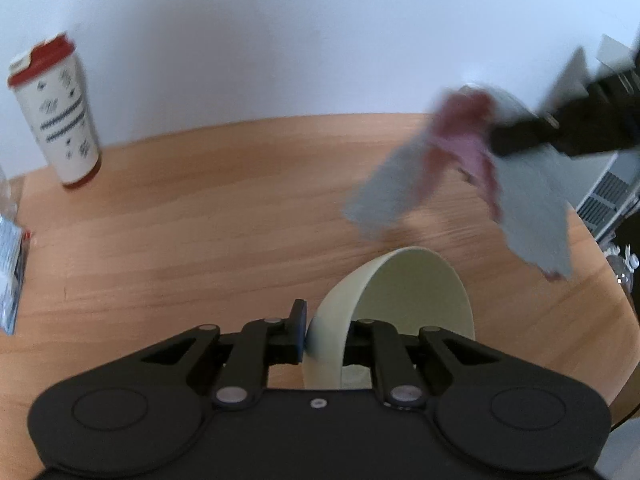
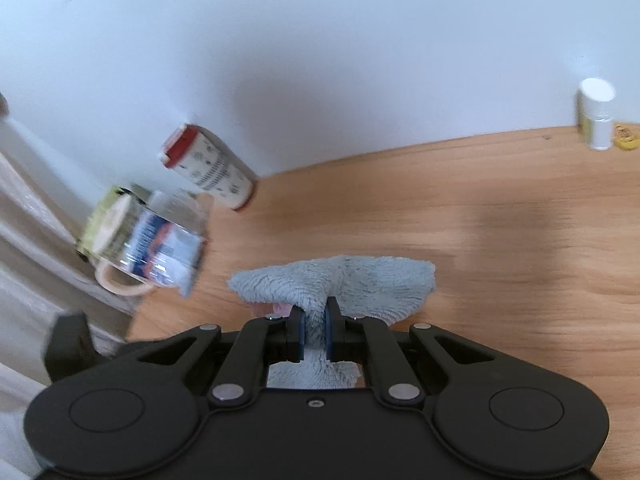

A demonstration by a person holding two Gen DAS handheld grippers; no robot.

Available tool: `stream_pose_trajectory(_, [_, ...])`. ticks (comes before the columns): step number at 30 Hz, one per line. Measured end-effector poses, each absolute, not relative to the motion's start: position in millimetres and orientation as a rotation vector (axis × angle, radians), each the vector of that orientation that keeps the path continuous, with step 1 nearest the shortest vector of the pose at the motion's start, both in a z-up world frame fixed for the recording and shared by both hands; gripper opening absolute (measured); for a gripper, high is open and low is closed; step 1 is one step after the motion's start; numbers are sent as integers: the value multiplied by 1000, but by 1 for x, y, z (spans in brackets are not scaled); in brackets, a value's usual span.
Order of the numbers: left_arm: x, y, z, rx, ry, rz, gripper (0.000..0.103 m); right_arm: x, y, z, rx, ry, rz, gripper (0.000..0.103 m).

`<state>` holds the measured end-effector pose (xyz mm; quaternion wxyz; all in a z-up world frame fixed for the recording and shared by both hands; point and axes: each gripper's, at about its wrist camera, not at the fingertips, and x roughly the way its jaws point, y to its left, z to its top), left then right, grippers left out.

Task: Clean bowl
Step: 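Lift the bowl with the left gripper while the right gripper wipes its inside with the cloth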

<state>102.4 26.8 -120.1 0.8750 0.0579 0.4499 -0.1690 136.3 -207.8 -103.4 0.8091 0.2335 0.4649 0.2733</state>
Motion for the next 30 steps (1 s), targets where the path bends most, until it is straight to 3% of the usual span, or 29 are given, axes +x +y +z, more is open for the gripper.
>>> stream_pose_trajectory(11, [87,7,-105,260,846,-421,12,170,-136,-118,445,1152,755,10])
stream_pose_trajectory(30, [70,3,-101,275,826,-449,14,162,-145,-150,376,1287,753,10])
